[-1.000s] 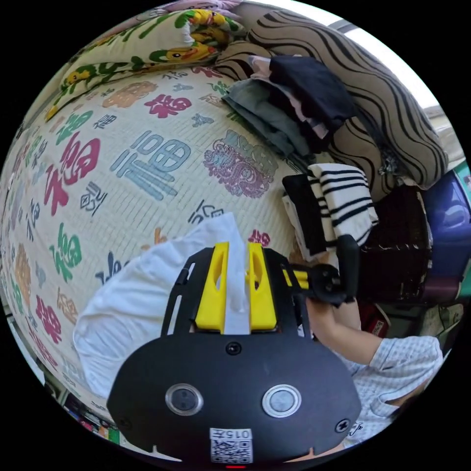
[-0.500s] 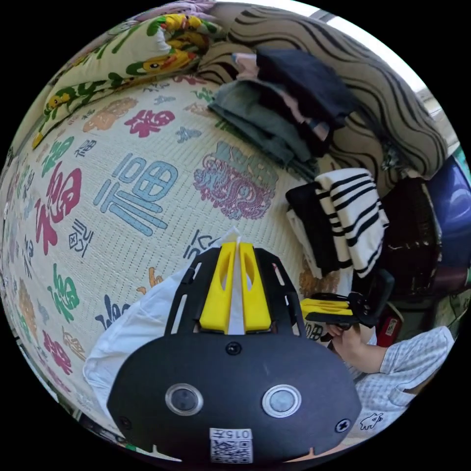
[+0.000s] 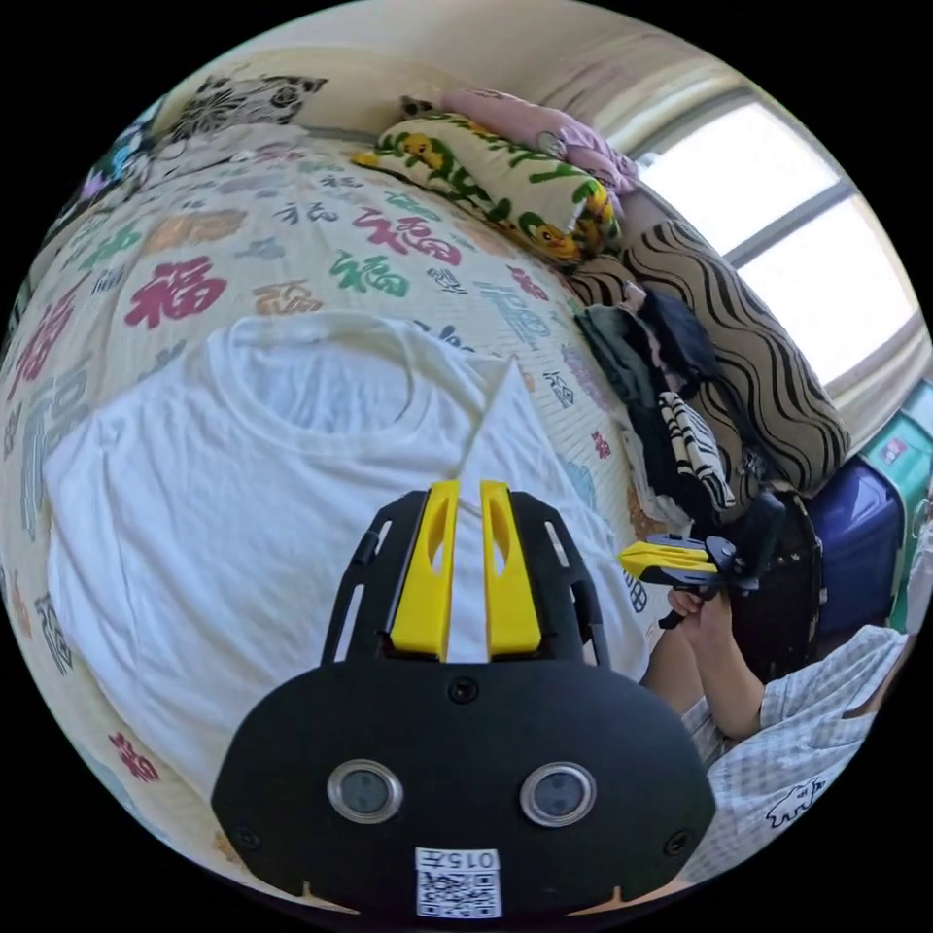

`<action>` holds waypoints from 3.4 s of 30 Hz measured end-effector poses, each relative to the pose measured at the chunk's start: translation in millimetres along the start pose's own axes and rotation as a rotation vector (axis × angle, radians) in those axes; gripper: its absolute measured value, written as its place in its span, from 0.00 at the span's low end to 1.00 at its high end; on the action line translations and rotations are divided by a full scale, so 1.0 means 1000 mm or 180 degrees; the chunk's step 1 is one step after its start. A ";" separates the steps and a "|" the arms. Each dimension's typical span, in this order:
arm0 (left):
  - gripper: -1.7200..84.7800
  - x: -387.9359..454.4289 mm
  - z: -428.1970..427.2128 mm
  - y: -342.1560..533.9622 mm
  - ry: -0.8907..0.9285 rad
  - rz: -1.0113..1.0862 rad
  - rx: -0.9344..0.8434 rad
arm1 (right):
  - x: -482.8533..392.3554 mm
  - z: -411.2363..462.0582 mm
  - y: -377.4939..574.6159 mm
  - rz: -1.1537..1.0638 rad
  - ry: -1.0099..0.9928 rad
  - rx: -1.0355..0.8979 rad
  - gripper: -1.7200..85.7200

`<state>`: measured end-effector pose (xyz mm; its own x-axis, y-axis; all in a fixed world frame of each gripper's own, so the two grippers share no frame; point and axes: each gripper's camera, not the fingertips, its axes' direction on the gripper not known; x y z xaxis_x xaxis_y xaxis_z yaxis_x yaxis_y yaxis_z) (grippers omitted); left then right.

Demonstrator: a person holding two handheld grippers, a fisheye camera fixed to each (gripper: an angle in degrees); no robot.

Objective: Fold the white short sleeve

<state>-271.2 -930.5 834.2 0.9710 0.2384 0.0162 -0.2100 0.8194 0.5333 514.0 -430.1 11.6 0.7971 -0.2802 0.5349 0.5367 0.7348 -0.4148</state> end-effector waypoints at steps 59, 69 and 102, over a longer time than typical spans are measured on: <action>0.07 0.151 -0.093 -0.199 0.0062 0.0193 -0.0810 | 0.056 0.242 -0.040 -0.0145 0.0353 -0.0444 0.03; 0.03 0.190 -0.231 -0.216 -0.0029 0.0148 -0.0207 | 0.062 0.296 -0.021 0.0051 0.0329 -0.0475 0.01; 0.04 0.023 -0.705 -0.176 0.0284 -0.1488 0.1519 | -0.155 0.643 -0.228 -0.1018 0.0203 -0.1112 0.03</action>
<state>-291.8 -701.8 144.9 0.9302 -0.0266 -0.3662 0.3234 0.5316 0.7828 90.4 -156.7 496.6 0.5862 -0.5039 0.6344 0.8101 0.3568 -0.4651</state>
